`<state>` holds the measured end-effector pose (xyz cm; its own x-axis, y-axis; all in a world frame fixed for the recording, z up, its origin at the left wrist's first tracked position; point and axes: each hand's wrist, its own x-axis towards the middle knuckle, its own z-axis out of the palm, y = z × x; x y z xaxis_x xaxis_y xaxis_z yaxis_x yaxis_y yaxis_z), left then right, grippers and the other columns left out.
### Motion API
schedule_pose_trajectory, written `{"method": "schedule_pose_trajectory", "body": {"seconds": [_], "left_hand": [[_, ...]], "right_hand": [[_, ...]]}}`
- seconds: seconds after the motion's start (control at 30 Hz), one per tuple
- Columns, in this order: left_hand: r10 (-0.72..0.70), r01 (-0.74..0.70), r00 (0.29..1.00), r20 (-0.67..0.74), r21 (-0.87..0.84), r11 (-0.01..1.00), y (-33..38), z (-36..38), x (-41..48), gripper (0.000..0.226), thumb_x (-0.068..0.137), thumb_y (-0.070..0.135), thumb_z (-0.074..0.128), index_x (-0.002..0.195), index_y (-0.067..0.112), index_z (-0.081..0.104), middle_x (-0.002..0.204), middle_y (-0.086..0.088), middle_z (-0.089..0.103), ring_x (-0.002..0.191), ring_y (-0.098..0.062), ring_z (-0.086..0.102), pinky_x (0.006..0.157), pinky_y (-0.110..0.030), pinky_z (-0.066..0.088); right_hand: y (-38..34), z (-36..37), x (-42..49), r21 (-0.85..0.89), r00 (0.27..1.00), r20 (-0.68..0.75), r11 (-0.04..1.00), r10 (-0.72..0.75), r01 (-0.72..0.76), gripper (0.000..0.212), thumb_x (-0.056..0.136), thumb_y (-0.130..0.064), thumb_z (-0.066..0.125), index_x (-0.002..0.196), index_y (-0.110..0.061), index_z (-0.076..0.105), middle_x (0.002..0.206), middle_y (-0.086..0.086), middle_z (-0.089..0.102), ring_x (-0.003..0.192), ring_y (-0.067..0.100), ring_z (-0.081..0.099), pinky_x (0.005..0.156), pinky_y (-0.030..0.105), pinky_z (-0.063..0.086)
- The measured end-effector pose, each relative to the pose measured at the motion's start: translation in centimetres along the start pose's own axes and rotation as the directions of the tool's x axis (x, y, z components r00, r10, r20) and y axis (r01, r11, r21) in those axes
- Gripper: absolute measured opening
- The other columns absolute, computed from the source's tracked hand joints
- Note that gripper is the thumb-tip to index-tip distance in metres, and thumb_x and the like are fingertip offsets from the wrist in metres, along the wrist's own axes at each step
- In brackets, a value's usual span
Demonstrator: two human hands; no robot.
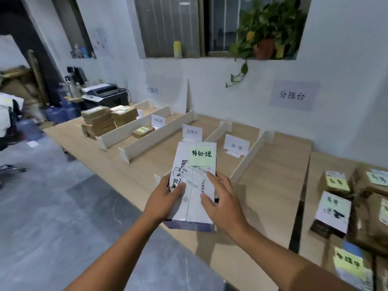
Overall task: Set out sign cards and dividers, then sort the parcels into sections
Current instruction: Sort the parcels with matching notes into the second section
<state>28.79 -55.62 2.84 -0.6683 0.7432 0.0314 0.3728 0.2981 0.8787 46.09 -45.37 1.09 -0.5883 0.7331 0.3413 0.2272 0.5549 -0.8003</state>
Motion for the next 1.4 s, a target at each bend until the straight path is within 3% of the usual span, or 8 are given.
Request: {"method": "schedule_pose_trajectory", "body": {"seconds": [0.27, 0.4, 0.6, 0.7, 0.8, 0.97, 1.17, 1.4], "left_hand": [[-0.116, 0.094, 0.981, -0.154, -0.142, 0.985, -9.9, -15.3, 9.7, 0.053, 0.079, 0.059, 0.054, 0.13, 0.045, 0.05, 0.111, 0.034, 0.067, 0.101, 0.004, 0.065, 0.087, -0.031, 0.051], [-0.112, 0.097, 0.974, -0.195, -0.088, 0.991, -13.0, -22.8, 15.1, 0.05, 0.08, 0.059, 0.052, 0.129, 0.05, 0.046, 0.102, 0.043, 0.059, 0.097, 0.009, 0.06, 0.078, -0.027, 0.047], [-0.097, 0.102, 0.983, -0.157, 0.026, 0.994, -16.6, -29.7, 25.9, 0.029, 0.079, 0.057, 0.048, 0.107, 0.061, 0.04, 0.103, 0.034, 0.06, 0.098, -0.001, 0.063, 0.082, -0.034, 0.052], [-0.109, 0.12, 0.983, -0.146, 0.066, 0.991, -19.2, -31.5, 32.4, 0.035, 0.08, 0.056, 0.046, 0.114, 0.057, 0.038, 0.105, 0.029, 0.061, 0.094, 0.0, 0.063, 0.08, -0.034, 0.055], [-0.111, 0.126, 0.985, -0.135, 0.109, 0.986, -21.9, -33.0, 39.6, 0.045, 0.084, 0.053, 0.047, 0.128, 0.046, 0.043, 0.115, 0.023, 0.062, 0.098, -0.007, 0.065, 0.081, -0.035, 0.055], [-0.132, 0.139, 0.99, -0.051, 0.154, 0.978, -24.7, -35.0, 52.6, 0.042, 0.081, 0.055, 0.049, 0.123, 0.051, 0.045, 0.114, 0.022, 0.064, 0.098, -0.008, 0.065, 0.083, -0.036, 0.053], [-0.127, 0.119, 0.991, 0.048, 0.134, 0.984, -27.6, -37.6, 66.1, 0.043, 0.083, 0.059, 0.049, 0.125, 0.05, 0.045, 0.118, 0.021, 0.066, 0.098, -0.009, 0.067, 0.082, -0.039, 0.057], [-0.064, 0.014, 0.965, 0.253, 0.197, 0.98, -34.6, -40.0, 80.2, 0.047, 0.094, 0.05, 0.053, 0.137, 0.046, 0.033, 0.133, 0.02, 0.055, 0.093, -0.003, 0.061, 0.067, -0.014, 0.043]], "right_hand": [[-6.9, 18.3, 11.4, -0.063, 0.985, 0.105, 0.987, -0.14, 0.147, 0.064, 0.091, -0.039, 0.05, 0.152, -0.021, 0.044, 0.16, -0.008, 0.031, 0.145, 0.012, 0.033, 0.116, 0.028, 0.031], [-9.5, 26.7, 17.3, -0.033, 0.976, 0.15, 0.986, -0.159, 0.165, 0.06, 0.094, -0.028, 0.057, 0.152, -0.017, 0.044, 0.157, -0.002, 0.032, 0.14, 0.021, 0.04, 0.11, 0.043, 0.043], [-10.5, 36.3, 26.2, -0.006, 0.977, 0.139, 0.986, -0.163, 0.166, 0.054, 0.101, -0.026, 0.055, 0.153, -0.023, 0.039, 0.15, -0.009, 0.028, 0.127, 0.014, 0.05, 0.091, 0.02, 0.053], [-9.2, 41.2, 31.4, 0.024, 0.983, 0.138, 0.993, -0.119, 0.116, 0.054, 0.1, -0.031, 0.053, 0.152, -0.024, 0.038, 0.144, -0.017, 0.027, 0.118, 0.014, 0.055, 0.078, 0.002, 0.046], [-7.3, 46.1, 37.1, 0.088, 0.984, 0.141, 0.991, -0.111, 0.1, 0.055, 0.101, -0.03, 0.053, 0.153, -0.024, 0.038, 0.14, -0.023, 0.026, 0.124, 0.01, 0.053, 0.08, 0.008, 0.052], [-4.4, 52.5, 47.2, 0.07, 0.997, 0.079, 0.997, -0.026, 0.02, 0.063, 0.094, -0.03, 0.054, 0.154, -0.015, 0.038, 0.144, -0.005, 0.03, 0.131, 0.011, 0.046, 0.093, 0.029, 0.056], [-2.5, 58.2, 58.3, -0.024, 0.997, 0.066, 0.999, 0.031, -0.03, 0.067, 0.096, -0.04, 0.056, 0.156, -0.021, 0.033, 0.145, -0.01, 0.023, 0.134, 0.01, 0.041, 0.09, 0.026, 0.058], [0.8, 68.4, 66.7, -0.132, 0.963, 0.041, 0.957, 0.266, -0.259, 0.085, 0.09, -0.058, 0.058, 0.159, -0.031, 0.016, 0.141, -0.014, 0.014, 0.13, 0.008, 0.042, 0.096, 0.019, 0.049]]}}
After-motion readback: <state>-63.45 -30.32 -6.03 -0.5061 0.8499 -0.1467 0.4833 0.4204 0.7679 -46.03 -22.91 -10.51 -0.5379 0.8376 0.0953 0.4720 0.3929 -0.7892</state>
